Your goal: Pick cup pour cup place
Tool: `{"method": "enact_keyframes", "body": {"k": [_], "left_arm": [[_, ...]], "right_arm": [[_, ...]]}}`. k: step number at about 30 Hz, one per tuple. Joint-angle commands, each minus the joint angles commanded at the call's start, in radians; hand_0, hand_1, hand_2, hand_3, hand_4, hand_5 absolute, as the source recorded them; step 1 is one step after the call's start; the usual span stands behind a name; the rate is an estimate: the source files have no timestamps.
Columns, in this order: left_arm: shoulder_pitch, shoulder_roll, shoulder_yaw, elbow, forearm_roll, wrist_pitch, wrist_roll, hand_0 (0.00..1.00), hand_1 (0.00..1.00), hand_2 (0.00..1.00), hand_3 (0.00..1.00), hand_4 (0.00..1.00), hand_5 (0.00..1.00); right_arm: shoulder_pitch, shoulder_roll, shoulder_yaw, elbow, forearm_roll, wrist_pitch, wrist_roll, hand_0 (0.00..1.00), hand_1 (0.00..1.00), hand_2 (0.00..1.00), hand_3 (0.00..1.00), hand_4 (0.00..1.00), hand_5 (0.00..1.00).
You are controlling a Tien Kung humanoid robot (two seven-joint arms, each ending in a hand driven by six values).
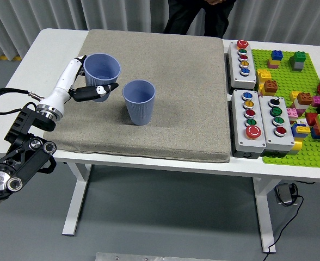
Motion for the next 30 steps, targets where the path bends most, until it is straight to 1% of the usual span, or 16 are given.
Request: {"method": "enact_keyframes", "body": {"k": [1,5,6,11,14,16,20,27,30], "left_arm": [[-0.003,0.001,0.0,-0.001,0.009,-0.001,0.003,0.505,0.444,0.474,0.469,0.837,0.247],[-0.027,0.015,0.004,-0.015,0.101,-0.022,0.034,0.505,0.444,0.474,0.469,0.837,0.247],[-0.031,0.019,0.007,-0.023,0.126,-0.029,0.043,0.503,0.444,0.475,0.469,0.825,0.234],[-0.046,0.035,0.02,-0.055,0.247,-0.061,0.073,0.503,0.444,0.475,0.469,0.825,0.234],[-0.058,0.048,0.033,-0.084,0.339,-0.084,0.094,0.496,0.443,0.471,0.469,0.822,0.232],[-0.065,0.055,0.039,-0.095,0.375,-0.093,0.101,0.496,0.443,0.471,0.469,0.822,0.232],[-0.085,0.069,0.057,-0.105,0.419,-0.102,0.109,0.49,0.441,0.467,0.467,0.816,0.229],[-0.118,0.094,0.091,-0.106,0.5,-0.122,0.122,0.489,0.441,0.466,0.466,0.813,0.226],[-0.13,0.106,0.106,-0.109,0.515,-0.134,0.121,0.49,0.443,0.465,0.465,0.808,0.218]], "right_arm": [[0.0,0.0,0.0,0.0,0.001,0.0,0.0,0.698,0.632,0.587,0.591,0.002,0.232],[0.003,-0.001,-0.002,0.0,0.004,-0.001,0.0,0.698,0.632,0.587,0.591,0.002,0.232],[0.004,-0.001,-0.002,0.0,0.005,-0.001,0.0,0.697,0.632,0.587,0.591,0.002,0.232],[0.005,-0.002,-0.001,0.0,0.004,-0.001,0.0,0.697,0.632,0.587,0.591,0.002,0.232],[0.005,-0.002,-0.001,0.0,0.004,-0.001,0.0,0.698,0.632,0.587,0.591,0.002,0.231],[0.006,-0.003,-0.001,0.0,0.003,-0.001,0.0,0.698,0.632,0.587,0.591,0.002,0.231],[0.009,-0.004,-0.002,0.0,0.008,-0.002,0.001,0.698,0.632,0.587,0.591,0.002,0.231],[0.011,-0.005,-0.005,0.0,0.013,-0.003,0.001,0.698,0.632,0.587,0.59,0.002,0.23],[0.011,-0.005,-0.005,0.0,0.013,-0.003,0.002,0.698,0.632,0.587,0.591,0.002,0.227]]}}
